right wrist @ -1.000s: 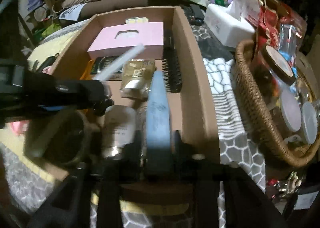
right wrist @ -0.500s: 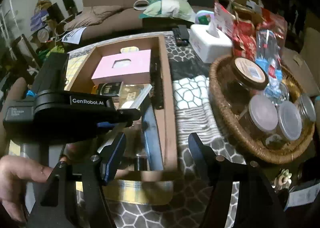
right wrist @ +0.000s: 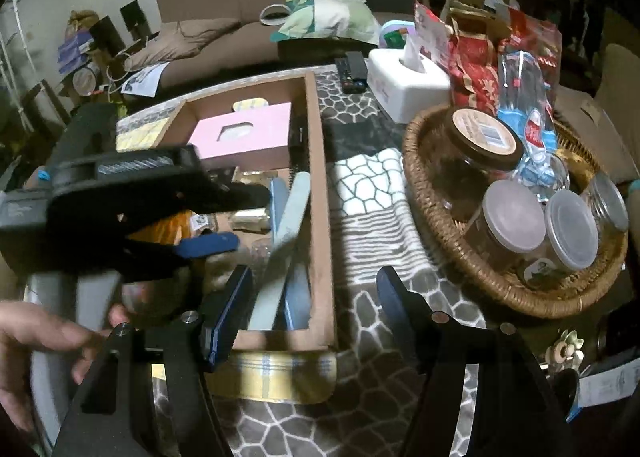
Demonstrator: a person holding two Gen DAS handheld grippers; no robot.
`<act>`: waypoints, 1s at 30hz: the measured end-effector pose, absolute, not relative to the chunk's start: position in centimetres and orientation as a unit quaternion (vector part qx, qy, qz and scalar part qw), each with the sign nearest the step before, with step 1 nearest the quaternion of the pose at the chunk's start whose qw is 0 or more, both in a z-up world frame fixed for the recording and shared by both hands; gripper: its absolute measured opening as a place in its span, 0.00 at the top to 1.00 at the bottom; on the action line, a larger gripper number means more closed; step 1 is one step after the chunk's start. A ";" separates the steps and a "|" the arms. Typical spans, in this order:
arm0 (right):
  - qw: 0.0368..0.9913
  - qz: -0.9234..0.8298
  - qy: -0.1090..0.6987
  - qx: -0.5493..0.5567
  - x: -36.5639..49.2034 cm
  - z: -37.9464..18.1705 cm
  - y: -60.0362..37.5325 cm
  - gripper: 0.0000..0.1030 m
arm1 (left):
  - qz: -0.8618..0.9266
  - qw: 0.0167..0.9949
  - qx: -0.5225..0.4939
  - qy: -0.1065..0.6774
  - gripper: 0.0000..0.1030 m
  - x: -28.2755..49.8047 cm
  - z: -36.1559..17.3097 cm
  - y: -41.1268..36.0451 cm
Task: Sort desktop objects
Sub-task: 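Open the left gripper to drop the nail file upright in the box, then move the right gripper to the black hair clips on the pile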
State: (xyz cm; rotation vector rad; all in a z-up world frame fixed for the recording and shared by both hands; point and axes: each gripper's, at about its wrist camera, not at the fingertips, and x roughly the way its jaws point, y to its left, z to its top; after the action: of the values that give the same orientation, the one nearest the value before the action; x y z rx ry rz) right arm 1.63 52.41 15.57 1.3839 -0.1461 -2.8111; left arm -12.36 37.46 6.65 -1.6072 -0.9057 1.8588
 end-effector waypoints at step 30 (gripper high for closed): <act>0.136 -0.887 0.003 0.441 -0.9 17.5 26.9 0.00 | 0.847 0.179 -0.498 -0.050 0.00 -4.2 13.5 2.7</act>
State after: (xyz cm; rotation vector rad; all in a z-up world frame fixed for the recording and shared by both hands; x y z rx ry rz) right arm -0.88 26.86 17.48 1.2781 0.0082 -2.5692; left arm -4.16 2.71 13.50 -1.4076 -0.1420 2.3952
